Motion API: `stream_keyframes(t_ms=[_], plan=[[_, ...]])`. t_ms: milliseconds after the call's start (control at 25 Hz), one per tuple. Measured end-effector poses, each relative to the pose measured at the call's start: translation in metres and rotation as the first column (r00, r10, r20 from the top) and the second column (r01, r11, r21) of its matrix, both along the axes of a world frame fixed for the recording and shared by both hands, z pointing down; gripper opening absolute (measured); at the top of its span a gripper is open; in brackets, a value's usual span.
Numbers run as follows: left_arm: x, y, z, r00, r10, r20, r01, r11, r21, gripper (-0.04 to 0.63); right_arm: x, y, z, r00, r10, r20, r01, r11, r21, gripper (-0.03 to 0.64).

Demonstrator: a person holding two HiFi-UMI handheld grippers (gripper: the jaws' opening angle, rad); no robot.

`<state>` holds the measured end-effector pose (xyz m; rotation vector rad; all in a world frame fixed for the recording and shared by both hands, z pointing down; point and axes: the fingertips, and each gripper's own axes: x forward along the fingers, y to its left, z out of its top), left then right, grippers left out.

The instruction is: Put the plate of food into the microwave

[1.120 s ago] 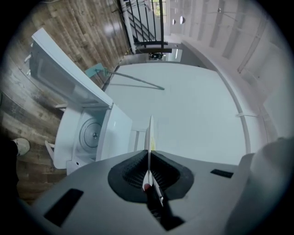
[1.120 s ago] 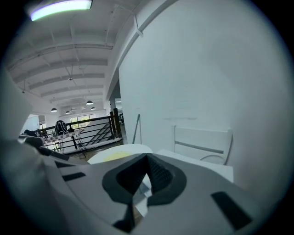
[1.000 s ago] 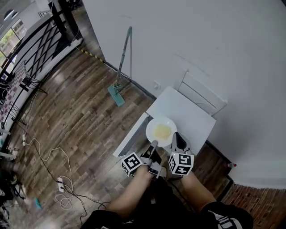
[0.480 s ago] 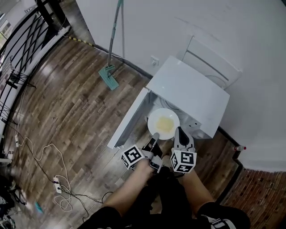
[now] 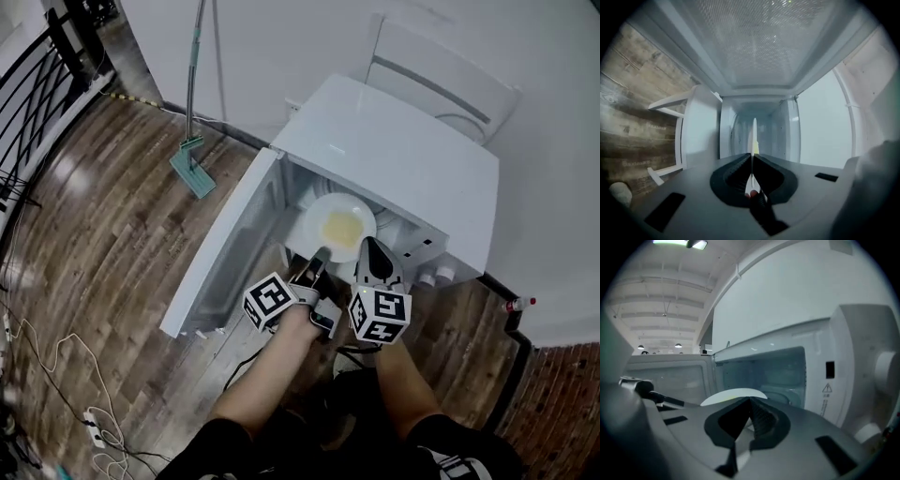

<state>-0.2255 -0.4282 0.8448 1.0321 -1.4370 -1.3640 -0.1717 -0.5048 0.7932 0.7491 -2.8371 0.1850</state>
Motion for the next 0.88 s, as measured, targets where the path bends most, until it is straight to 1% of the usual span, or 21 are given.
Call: stream_keyframes(t_ms=[160, 280, 360, 440, 520, 600, 680, 880], plan=[[-0.011, -0.019, 0.022, 0.999, 0.017, 0.044, -0.018, 1.0, 0.02, 0.014, -0.007, -0.021, 0.029, 0.999, 0.03, 0.043, -0.03, 0.999, -0.014, 0.009], [-0.019, -0.028, 0.024, 0.998, 0.019, 0.065, -0.021, 0.999, 0.028, 0.014, -0.008, -0.033, 0.018, 0.993, 0.057, 0.104, -0.057, 0.998, -0.005, 0.01], [-0.021, -0.032, 0.024, 0.998, 0.015, 0.065, -0.017, 1.0, 0.021, 0.014, -0.004, -0.032, 0.014, 0.989, 0.061, 0.132, -0.058, 0.998, -0.023, 0.009], [-0.025, -0.041, 0.022, 0.998, 0.016, 0.058, -0.017, 1.0, 0.015, 0.014, -0.001, -0.029, 0.014, 0.989, 0.051, 0.136, -0.047, 0.998, -0.035, 0.009], [-0.03, -0.053, 0.02, 0.998, 0.022, 0.051, -0.023, 1.0, 0.012, 0.014, -0.001, -0.027, 0.013, 0.991, 0.035, 0.129, -0.033, 0.999, -0.023, 0.01], [-0.035, -0.065, 0.017, 0.998, 0.029, 0.062, -0.029, 1.0, -0.002, 0.014, 0.002, -0.028, 0.014, 0.991, 0.031, 0.129, -0.029, 0.999, -0.02, 0.01], [-0.04, -0.075, 0.018, 0.996, 0.037, 0.079, -0.035, 0.999, -0.028, 0.014, 0.005, -0.033, 0.015, 0.99, 0.038, 0.139, -0.033, 0.999, -0.042, 0.009], [-0.047, -0.094, 0.022, 0.992, 0.083, 0.097, -0.073, 0.993, -0.096, 0.015, 0.012, -0.034, 0.015, 0.99, 0.046, 0.134, -0.039, 0.998, -0.055, 0.01]])
